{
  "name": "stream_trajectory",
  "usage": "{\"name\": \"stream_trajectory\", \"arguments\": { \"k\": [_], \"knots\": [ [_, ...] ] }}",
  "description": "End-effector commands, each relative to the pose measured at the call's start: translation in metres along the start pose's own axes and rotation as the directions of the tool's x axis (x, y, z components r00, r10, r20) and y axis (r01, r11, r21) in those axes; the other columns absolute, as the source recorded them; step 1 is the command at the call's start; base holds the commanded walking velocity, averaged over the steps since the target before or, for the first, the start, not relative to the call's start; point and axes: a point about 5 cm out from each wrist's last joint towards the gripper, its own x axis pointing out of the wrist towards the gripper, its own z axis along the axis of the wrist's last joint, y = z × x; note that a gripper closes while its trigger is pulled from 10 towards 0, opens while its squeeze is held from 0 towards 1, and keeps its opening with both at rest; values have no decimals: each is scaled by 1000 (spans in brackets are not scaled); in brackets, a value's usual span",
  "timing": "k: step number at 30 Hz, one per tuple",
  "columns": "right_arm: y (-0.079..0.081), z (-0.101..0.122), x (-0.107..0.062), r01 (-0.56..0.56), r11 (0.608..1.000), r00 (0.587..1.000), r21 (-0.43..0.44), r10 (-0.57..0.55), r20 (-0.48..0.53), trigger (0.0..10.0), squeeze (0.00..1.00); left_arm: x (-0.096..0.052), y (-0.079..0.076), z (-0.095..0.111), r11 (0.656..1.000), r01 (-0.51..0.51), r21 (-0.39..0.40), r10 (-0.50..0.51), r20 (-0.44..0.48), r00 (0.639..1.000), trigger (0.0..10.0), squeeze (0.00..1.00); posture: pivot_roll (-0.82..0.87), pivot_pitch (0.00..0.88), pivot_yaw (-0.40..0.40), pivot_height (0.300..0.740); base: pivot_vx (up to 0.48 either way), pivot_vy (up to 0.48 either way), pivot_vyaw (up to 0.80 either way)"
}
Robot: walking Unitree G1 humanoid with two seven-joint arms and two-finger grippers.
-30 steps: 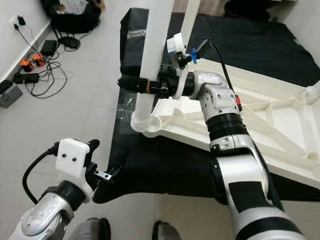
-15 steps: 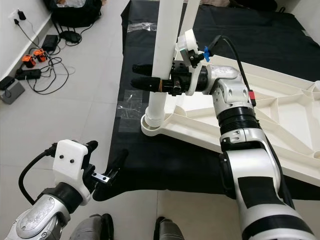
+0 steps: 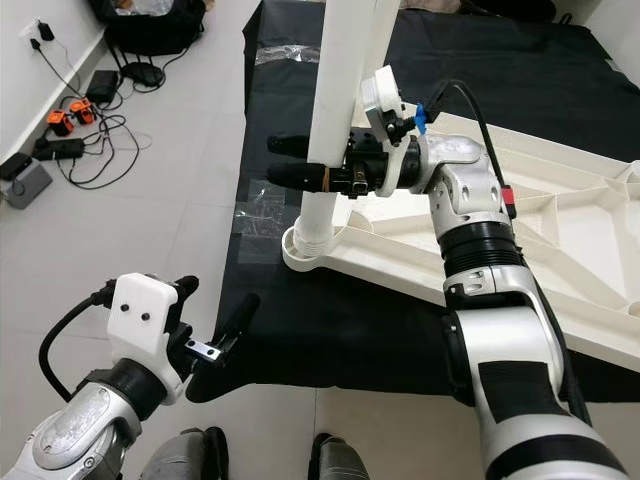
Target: Building children table
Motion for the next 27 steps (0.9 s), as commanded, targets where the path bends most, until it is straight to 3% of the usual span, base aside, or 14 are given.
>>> {"name": "stream_trajectory", "arguments": {
  "k": [1, 10, 19, 27],
  "knots": [
    [4, -7, 0, -21, 1000, 1000, 16, 21, 0, 10000, 0, -1, 0, -3, 1000, 6, -2, -6, -24, 1000, 10000, 0, 113, 255, -44, 740, 0, 0, 0],
    [2, -2, 14, -38, 999, 999, -8, 38, 15, 10000, 0, 0, -3, -2, 1000, 9, -7, -9, -19, 1000, 10000, 0, 108, 256, -57, 740, 0, 0, 0],
    [-5, -1, 6, 21, 999, 1000, -28, -21, -19, 10000, 0, -1, -2, -2, 1000, 0, -6, -1, -18, 1000, 10000, 0, 108, 261, -60, 740, 0, 0, 0],
    [-5, 13, 2, -12, 999, 1000, -40, 12, 3, 10000, 0, -1, -2, -3, 1000, 3, -7, -3, -22, 1000, 10000, 0, 105, 259, -55, 740, 0, 0, 0]
  ]
}}
